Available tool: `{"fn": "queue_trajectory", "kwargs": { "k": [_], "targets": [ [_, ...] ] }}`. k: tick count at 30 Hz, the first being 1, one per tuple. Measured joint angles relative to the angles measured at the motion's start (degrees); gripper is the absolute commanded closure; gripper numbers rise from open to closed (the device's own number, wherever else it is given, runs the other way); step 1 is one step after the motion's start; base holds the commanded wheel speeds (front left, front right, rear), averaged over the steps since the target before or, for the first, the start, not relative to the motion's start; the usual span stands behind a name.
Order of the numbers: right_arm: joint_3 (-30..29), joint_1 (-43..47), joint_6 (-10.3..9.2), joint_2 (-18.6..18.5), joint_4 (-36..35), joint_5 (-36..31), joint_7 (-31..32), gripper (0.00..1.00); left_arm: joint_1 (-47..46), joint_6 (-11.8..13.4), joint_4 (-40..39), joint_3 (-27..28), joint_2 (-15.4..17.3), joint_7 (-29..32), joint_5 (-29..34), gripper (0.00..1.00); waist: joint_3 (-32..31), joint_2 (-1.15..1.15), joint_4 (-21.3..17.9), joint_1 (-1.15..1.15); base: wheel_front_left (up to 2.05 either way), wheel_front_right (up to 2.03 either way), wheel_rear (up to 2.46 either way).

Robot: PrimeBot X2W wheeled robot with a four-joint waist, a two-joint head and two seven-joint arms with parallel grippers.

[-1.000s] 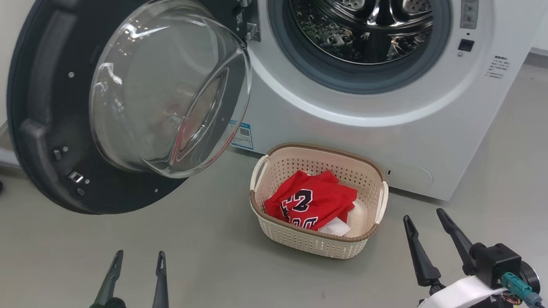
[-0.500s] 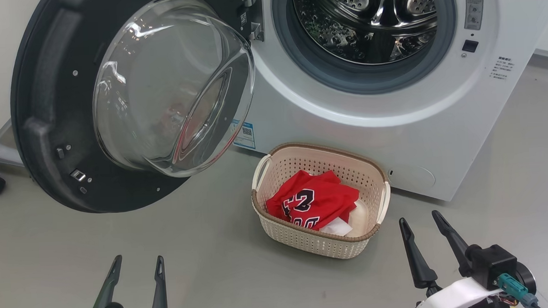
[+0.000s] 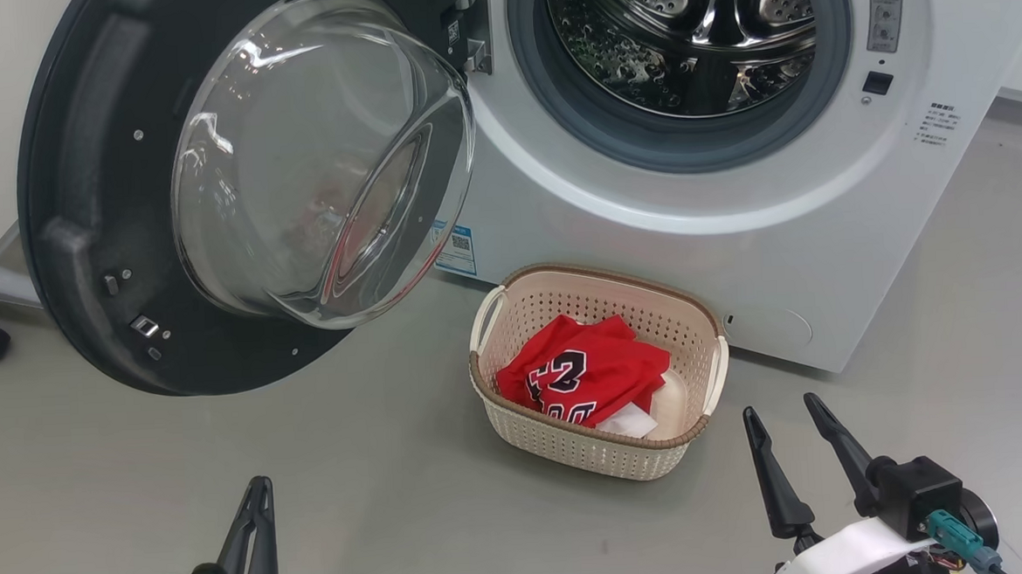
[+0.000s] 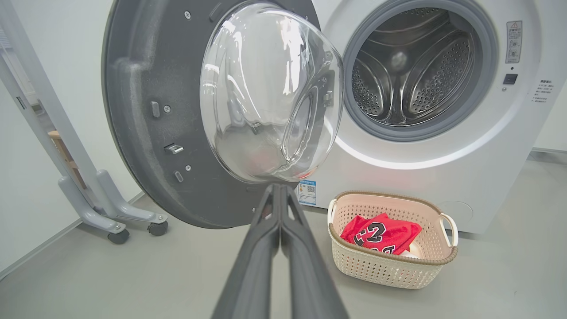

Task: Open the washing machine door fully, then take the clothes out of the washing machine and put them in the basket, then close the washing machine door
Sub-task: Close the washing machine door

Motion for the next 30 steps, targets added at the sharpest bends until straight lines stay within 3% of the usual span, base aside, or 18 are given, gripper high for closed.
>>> {"fn": "queue_trajectory", "kwargs": {
  "k": [6, 11, 13, 14, 18, 24, 30],
  "targets": [
    [0.1, 0.0, -0.01, 0.0, 0.0, 0.0, 0.0, 0.0, 0.3, 0.0, -0.2, 0.0, -0.5, 0.0, -3.0, 1.0, 0.2, 0.0, 0.0, 0.0, 0.0, 0.0, 0.0],
    [0.1, -0.1, -0.01, 0.0, 0.0, 0.0, 0.0, 0.0, 0.4, -2.1, -1.7, 0.0, -1.4, 0.0, -11.0, 1.0, 0.4, 0.0, 0.0, 0.0, 0.0, 0.0, 0.0],
    [0.1, -0.1, -0.01, 0.0, 0.0, 0.0, 0.0, 0.0, 0.4, -3.2, -2.9, 0.1, -1.8, 0.0, -15.8, 1.0, 0.5, 0.0, 0.0, 0.0, 0.0, 0.0, 0.0],
    [0.1, -0.1, -0.01, 0.0, 0.0, 0.0, 0.0, 0.0, 0.4, -4.4, -4.2, 0.4, -1.9, 0.0, -21.9, 1.0, 0.7, 0.0, 0.0, 0.0, 0.0, 0.0, 0.0],
    [0.1, -0.1, -0.01, 0.0, 0.0, 0.0, 0.0, 0.0, 0.3, -6.6, -6.4, 2.3, -2.0, 0.0, -34.7, 1.0, 0.9, 0.0, 0.0, 0.0, 0.0, 0.0, 0.0],
    [0.2, -0.2, -0.01, -0.2, 0.0, -0.2, 0.0, 0.0, 0.2, -8.1, -11.5, 1.4, -2.0, -2.6, -54.3, 1.0, 1.9, 0.0, 0.0, 0.0, 0.0, 0.0, 0.0],
    [0.1, -0.4, -0.03, -0.5, -0.3, -0.5, 0.0, 0.0, -2.9, -9.9, -14.0, 8.9, -2.1, -2.7, -68.2, 1.0, 3.1, 0.0, 0.1, 0.0, 0.0, 0.0, 0.0]
  ]
}}
